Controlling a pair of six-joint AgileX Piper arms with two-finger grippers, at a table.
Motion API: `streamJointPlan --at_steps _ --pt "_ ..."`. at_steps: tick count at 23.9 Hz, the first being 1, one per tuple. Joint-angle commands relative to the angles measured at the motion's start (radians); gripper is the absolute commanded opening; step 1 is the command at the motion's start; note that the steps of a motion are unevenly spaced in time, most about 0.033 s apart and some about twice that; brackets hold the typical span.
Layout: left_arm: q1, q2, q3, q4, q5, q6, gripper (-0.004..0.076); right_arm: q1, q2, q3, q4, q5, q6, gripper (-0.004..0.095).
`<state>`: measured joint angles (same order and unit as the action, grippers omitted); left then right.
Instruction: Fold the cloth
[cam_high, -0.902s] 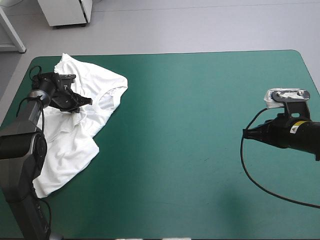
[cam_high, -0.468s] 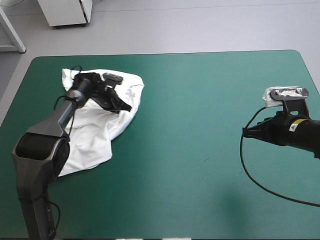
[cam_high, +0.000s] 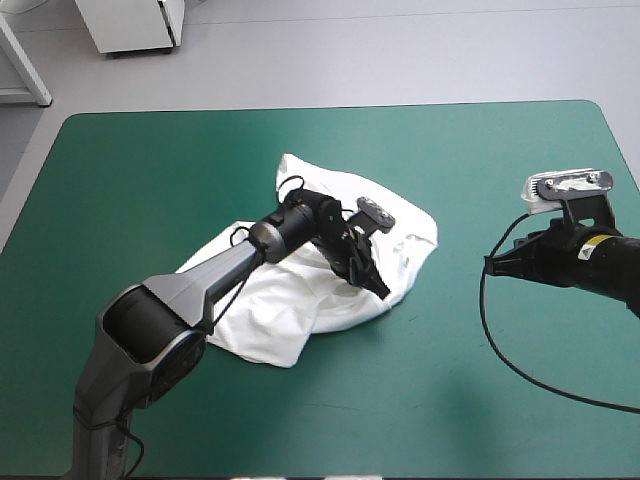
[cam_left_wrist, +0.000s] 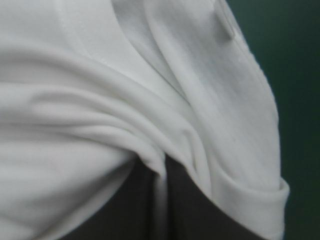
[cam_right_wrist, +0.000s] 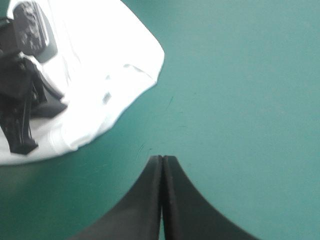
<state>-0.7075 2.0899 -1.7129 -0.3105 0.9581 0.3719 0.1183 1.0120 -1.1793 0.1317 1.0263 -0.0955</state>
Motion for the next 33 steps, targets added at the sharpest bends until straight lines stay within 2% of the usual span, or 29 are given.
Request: streamJointPlan --at_steps 1,6,9,11,13,16,17,19,23,26,33 --pt "-0.114 -0.026 -0.002 -0.115 0.071 -0.004 -0.0009 0.004 0.008 -0.031 0.001 -0.072 -0.018 -0.0019" --pt "-0.229 -0.026 -0.002 -0.135 0.083 0.027 -0.0009 0.004 0.045 -0.031 0.001 -0.074 -0.018 -0.0019" --pt "-0.247 -0.026 -0.002 -0.143 0.134 0.091 -0.0009 0.004 0.057 -0.031 0.001 -0.089 -0.018 -0.0019" --pt "-0.220 -0.036 -0.002 -0.102 0.148 0.063 0.0000 0.004 0.064 -0.031 0.001 -0.095 -0.018 -0.0019" --pt "-0.173 -0.068 -0.008 -0.108 0.160 0.063 0.0110 0.004 0.064 -0.031 0.003 -0.095 -0.018 -0.0019" --pt "-0.085 -0.123 -0.052 -0.096 0.221 0.014 0.0440 0.004 0.064 -0.031 0.003 -0.097 -0.018 -0.0019" --pt "-0.061 -0.135 -0.070 -0.066 0.253 -0.005 0.0507 0.004 0.064 -0.031 0.005 -0.097 -0.018 -0.0019" --pt "-0.016 -0.175 -0.096 0.016 0.300 -0.064 0.0502 0.004 0.064 -0.031 0.005 -0.095 -0.018 -0.0019" --pt "0.044 -0.301 -0.097 0.079 0.306 -0.085 0.0468 0.004 0.064 -0.031 0.005 -0.095 -0.018 -0.0019" --pt "0.056 -0.369 -0.082 0.266 0.330 -0.173 0.0469 0.004 0.064 -0.031 0.005 -0.095 -0.018 -0.0019" --pt "0.123 -0.542 0.129 0.381 0.330 -0.302 0.0469 0.004 0.064 -0.031 0.005 -0.083 -0.016 -0.0019"
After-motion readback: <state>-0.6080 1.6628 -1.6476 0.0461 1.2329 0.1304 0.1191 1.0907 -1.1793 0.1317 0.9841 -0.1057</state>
